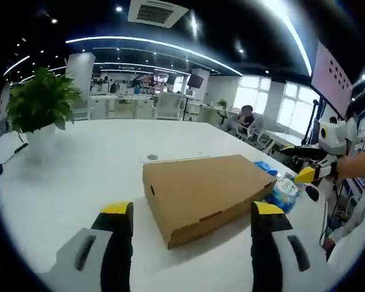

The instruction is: Operate the shoe box by opening the lid, removing the specified soft item, and placing it in the target area until the item is outside and the box remains undamaged.

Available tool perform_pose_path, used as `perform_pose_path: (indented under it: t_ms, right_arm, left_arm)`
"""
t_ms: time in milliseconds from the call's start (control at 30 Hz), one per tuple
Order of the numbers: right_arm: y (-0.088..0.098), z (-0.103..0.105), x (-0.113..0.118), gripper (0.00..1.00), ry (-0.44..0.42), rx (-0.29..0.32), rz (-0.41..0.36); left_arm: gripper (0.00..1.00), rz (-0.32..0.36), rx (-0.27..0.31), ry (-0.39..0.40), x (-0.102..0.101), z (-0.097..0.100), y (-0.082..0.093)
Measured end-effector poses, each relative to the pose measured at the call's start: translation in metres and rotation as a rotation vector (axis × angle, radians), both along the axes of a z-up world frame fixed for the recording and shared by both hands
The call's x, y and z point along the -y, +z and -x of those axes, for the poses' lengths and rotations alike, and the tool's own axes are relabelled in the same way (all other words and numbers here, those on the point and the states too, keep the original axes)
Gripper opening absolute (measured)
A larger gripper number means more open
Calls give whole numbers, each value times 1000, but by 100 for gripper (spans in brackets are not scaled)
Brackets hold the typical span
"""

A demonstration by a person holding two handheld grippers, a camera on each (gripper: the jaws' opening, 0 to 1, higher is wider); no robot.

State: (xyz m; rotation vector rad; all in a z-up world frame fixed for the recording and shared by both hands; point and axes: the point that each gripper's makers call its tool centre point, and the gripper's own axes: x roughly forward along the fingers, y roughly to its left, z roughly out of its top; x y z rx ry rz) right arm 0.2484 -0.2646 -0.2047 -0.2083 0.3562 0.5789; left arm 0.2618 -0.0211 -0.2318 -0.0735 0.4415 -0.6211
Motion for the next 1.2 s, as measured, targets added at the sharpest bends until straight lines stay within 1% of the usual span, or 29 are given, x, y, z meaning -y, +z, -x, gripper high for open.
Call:
perform_pose_path:
  t_ms: [33, 67, 100, 133, 200, 267, 300, 333, 367, 400, 433, 467, 500, 567, 600, 633, 667, 700, 733, 767, 800, 833, 900, 933, 967, 1000, 1033, 1067, 1200]
  right_arm:
    - [-7, -2, 3, 99, -5, -44, 23]
    - [-14, -1, 6, 99, -2, -87, 61]
    - [-17, -2, 6, 99, 12, -100, 69]
    - [-17, -7, 4, 99, 20, -80, 70]
    - [-23, -11, 6, 99, 28, -81, 111]
    - [-27, -16, 8, 98, 35, -89, 127]
    - [-27, -16, 8, 98, 43, -105, 133]
    - [-27, -16, 8, 97, 51, -129, 137]
    - [-28, -13, 7, 96, 65, -170, 125]
    - [-27, -13, 6, 95, 72, -184, 119]
    - [-22, -17, 8, 95, 75, -180, 125]
    - [-19, -17, 8, 95, 79, -172, 127]
    - [-19, -19, 8, 95, 78, -174, 131]
    - [-28, -17, 12, 94, 53, -236, 163]
    - [-34, -16, 12, 94, 41, -277, 159]
    - [-38, -15, 11, 95, 37, -305, 153]
    - [-42, -15, 9, 95, 32, -335, 138]
    - [-43, -17, 6, 95, 38, -326, 120]
    - [-45, -20, 6, 95, 32, -319, 110]
    - [-47, -21, 6, 96, 26, -319, 115]
    - [-49, -22, 6, 95, 20, -315, 121]
    - [-48, -29, 9, 95, 16, -256, 158]
    - [-48, -33, 5, 94, 21, -236, 141]
    - [-48, -34, 3, 93, 21, -233, 133]
    - [-50, -36, 2, 94, 17, -238, 127]
    - [-53, -38, 1, 93, 9, -246, 121]
    - [-54, -39, -1, 94, 3, -244, 107]
    - [-55, -41, -2, 94, -7, -239, 92]
    - [-66, -42, -6, 96, -25, -232, 107]
  left_arm:
    - [88, -6, 14, -3, -1, -1, 1]
    - [88, -22, 23, -10, -1, -3, 1]
    - [86, -34, 33, -21, -1, -4, 2]
    - [86, -40, 47, -35, 1, -5, 3]
    - [89, -53, 43, -51, 5, -7, 1]
    - [92, -73, 25, -78, 11, -11, -4]
    - [93, -89, 23, -75, 11, -14, -5]
    - [92, -95, 12, -79, 12, -15, -4]
    - [90, -94, -24, -89, 12, -14, -6]
    - [86, -91, -48, -92, 12, -13, -7]
    - [83, -77, -85, -100, 9, -16, -5]
    - [84, -79, -71, -104, 9, -17, -3]
    - [87, -89, -69, -105, 7, -19, -4]
    - [88, -125, -83, -111, 6, -22, -8]
    - [87, -149, -111, -114, 5, -22, -13]
    - [86, -151, -134, -119, 7, -21, -15]
    - [86, -145, -138, -129, 11, -23, -17]
    - [86, -150, -136, -127, 11, -24, -19]
    - [84, -173, -132, -129, 12, -25, -23]
    - [80, -201, -127, -132, 11, -25, -27]
    - [77, -203, -130, -129, 11, -26, -28]
    - [75, -184, -136, -107, 10, -28, -29]
    - [75, -126, -91, -103, 15, -34, -23]
    - [74, -126, -106, -110, 15, -33, -26]
    - [73, -143, -114, -120, 16, -32, -29]
    - [72, -163, -108, -127, 16, -32, -32]
    - [72, -200, -96, -147, 16, -31, -35]
    - [73, -216, -85, -153, 16, -32, -36]
    - [71, -222, -78, -145, 17, -34, -40]
